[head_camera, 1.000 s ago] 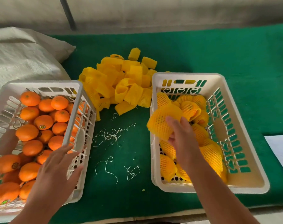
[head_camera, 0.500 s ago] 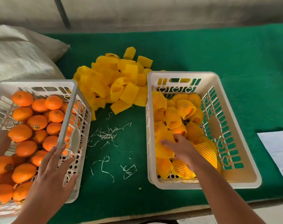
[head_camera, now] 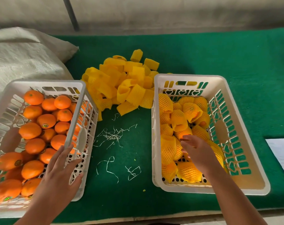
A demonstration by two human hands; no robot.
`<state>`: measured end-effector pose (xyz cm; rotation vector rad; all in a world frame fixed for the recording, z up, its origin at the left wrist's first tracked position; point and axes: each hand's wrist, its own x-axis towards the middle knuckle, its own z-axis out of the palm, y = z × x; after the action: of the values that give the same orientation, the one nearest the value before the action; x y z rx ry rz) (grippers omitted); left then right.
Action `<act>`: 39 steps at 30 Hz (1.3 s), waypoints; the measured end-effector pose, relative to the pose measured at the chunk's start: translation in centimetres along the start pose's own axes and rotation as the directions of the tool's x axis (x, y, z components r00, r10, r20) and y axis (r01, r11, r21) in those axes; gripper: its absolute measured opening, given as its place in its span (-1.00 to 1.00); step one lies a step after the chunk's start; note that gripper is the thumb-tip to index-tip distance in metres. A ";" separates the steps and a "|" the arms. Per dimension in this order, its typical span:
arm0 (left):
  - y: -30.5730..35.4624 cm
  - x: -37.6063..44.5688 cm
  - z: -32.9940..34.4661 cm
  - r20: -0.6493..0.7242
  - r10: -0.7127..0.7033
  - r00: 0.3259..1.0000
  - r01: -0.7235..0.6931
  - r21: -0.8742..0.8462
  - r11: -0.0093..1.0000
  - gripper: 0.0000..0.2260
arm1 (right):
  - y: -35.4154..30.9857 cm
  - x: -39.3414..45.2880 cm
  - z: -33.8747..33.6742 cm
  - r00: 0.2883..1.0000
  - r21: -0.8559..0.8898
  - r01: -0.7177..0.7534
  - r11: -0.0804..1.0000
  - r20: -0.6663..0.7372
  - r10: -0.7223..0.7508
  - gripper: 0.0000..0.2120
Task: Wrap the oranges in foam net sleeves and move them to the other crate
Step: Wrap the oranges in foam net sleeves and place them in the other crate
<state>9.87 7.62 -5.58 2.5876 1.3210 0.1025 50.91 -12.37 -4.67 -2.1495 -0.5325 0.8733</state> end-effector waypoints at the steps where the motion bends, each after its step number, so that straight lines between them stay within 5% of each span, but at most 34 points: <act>1: 0.1 -0.1 -0.1 -0.006 -0.002 1.000 0.002 -0.014 1.000 -0.62 | -0.7 -0.5 0.5 0.998 -0.008 0.053 0.999 -0.020 -0.053 -0.73; 8: -0.5 -0.1 -2.4 -0.124 -0.176 0.977 0.119 -0.371 0.921 -0.67 | -4.8 -2.7 8.0 0.975 -0.102 0.203 0.974 -0.067 -0.211 -0.67; 13: -5.3 1.4 -2.8 -0.015 -0.422 0.907 0.389 -0.357 0.849 -0.74 | -4.6 -2.1 9.5 0.978 -0.145 0.158 0.977 -0.111 -0.175 -0.62; 20: -12.3 2.4 -1.5 0.271 -0.474 0.838 0.464 0.104 0.880 -0.68 | -5.5 -2.8 10.1 0.982 -0.139 0.130 0.982 -0.118 -0.147 -0.61; 24: -14.3 2.7 -1.3 0.270 -0.463 0.844 0.393 0.276 0.877 -0.64 | -5.7 -2.7 10.8 0.984 -0.147 0.088 0.985 -0.140 -0.109 -0.58; 39: -15.8 6.0 0.5 0.319 -0.548 0.773 0.386 0.448 0.806 -0.54 | -5.5 -2.1 11.5 0.978 -0.176 0.051 0.983 -0.192 -0.085 -0.65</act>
<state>1.05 21.30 -10.13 2.2195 1.8822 -0.8366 40.62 -4.56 -5.26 -2.3269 -0.5926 0.5843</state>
